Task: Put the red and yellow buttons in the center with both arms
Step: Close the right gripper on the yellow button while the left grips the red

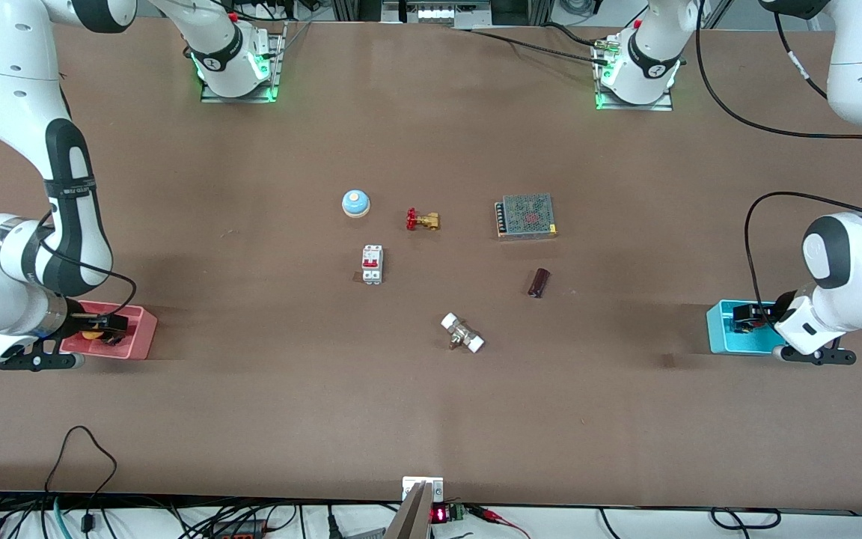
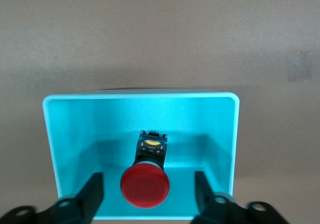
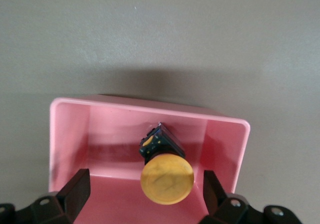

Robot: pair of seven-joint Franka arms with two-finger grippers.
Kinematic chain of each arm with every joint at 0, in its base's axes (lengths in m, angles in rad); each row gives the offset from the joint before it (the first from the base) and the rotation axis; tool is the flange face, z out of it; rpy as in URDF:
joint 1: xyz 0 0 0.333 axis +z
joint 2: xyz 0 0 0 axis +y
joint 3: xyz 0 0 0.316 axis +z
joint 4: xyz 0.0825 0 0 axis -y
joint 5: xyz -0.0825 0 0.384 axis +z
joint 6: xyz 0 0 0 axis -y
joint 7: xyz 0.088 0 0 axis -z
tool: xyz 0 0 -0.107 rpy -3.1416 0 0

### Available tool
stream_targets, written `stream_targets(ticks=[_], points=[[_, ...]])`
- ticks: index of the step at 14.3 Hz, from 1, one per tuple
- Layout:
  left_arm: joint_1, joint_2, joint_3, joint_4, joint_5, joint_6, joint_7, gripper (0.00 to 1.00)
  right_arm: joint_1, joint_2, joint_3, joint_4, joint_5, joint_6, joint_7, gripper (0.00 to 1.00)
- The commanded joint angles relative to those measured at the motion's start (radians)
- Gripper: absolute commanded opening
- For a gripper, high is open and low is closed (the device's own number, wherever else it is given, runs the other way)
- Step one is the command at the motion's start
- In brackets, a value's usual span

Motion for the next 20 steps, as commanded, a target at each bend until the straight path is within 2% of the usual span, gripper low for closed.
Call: stream_targets(ticks=[1,6,7,8,13,16,20], points=[[0.005,0.003,0.001,0.007,0.017,0.003,0.019,0.61,-0.016,0.021,0.008,0.026,0.024,-0.001,-0.031,1.00],[0.005,0.003,0.003,0.007,0.017,0.002,0.013,0.43,-0.018,0.035,0.008,0.026,0.025,0.030,-0.031,1.00],[0.004,-0.002,0.001,0.010,0.015,-0.004,0.008,0.34,-0.019,0.041,0.008,0.028,0.024,0.033,-0.031,0.99],[0.004,-0.006,0.001,0.013,0.015,-0.007,0.008,0.31,-0.018,0.043,0.008,0.026,0.024,0.033,-0.031,0.95],[0.001,-0.077,0.001,0.020,0.017,-0.024,0.013,0.24,-0.019,0.044,0.008,0.026,0.025,0.031,-0.037,0.91],[-0.004,-0.126,-0.003,0.031,0.015,-0.075,0.010,0.22,-0.019,0.044,0.008,0.028,0.024,0.031,-0.042,0.75],[-0.010,-0.169,-0.016,0.031,0.012,-0.139,-0.027,0.22,-0.021,0.046,0.010,0.029,0.024,0.031,-0.043,0.62]])
